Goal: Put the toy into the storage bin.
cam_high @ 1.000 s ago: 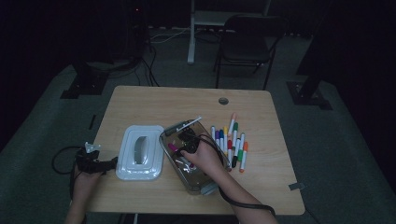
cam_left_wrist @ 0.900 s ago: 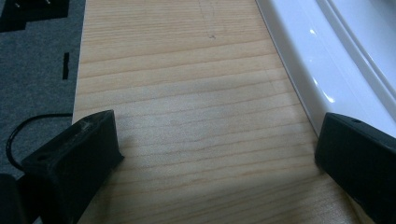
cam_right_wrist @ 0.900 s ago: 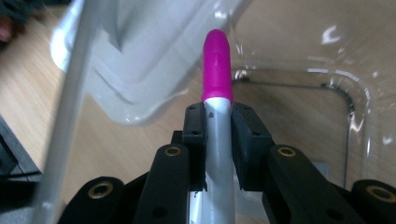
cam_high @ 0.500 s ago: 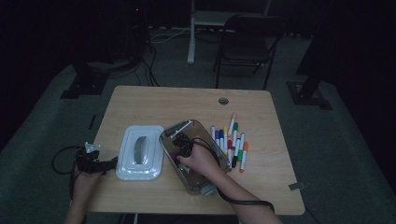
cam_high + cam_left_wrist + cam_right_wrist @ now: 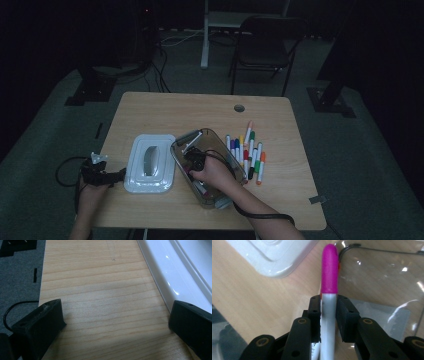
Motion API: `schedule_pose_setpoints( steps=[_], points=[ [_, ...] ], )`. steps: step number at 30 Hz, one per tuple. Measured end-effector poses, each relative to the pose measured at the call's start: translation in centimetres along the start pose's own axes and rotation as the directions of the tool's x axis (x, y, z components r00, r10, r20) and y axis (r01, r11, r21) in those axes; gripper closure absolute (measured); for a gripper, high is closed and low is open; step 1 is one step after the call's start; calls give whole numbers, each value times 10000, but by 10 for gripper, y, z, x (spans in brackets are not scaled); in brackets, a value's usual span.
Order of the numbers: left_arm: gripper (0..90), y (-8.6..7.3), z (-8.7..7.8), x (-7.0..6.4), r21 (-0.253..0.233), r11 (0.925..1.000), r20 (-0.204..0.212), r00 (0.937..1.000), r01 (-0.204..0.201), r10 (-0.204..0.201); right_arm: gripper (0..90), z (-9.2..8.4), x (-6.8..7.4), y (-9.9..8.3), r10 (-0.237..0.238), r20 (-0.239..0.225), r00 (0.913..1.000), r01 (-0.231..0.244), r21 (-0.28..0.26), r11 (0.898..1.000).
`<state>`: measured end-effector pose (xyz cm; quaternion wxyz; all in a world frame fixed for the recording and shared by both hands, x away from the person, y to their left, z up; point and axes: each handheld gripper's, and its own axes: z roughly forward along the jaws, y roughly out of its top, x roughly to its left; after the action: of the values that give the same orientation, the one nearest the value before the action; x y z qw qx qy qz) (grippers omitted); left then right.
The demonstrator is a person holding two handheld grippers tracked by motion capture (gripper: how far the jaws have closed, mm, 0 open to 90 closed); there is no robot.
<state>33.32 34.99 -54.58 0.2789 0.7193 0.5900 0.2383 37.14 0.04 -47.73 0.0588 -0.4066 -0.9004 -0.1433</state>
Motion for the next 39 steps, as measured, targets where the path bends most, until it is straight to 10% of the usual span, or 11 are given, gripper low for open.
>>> schedule_pose_setpoints(
  steps=[14, 31, 39],
  points=[
    [4, 0, 0, 0, -14, 10000, -7, 10000, -2, 2, 606, -42, -16, -13, -487, -238, 9985, 436, -1813, 9825],
    [4, 0, 0, 0, 3, 10000, -3, 10000, 0, 0, 522, -121, -65, -57, 42, -245, 9997, -148, -4523, 8917],
    [4, 0, 0, 0, -4, 10000, -4, 10000, -13, 13, 504, -129, -106, -88, 1354, 411, 9899, -947, -5193, 8493]
  ],
)
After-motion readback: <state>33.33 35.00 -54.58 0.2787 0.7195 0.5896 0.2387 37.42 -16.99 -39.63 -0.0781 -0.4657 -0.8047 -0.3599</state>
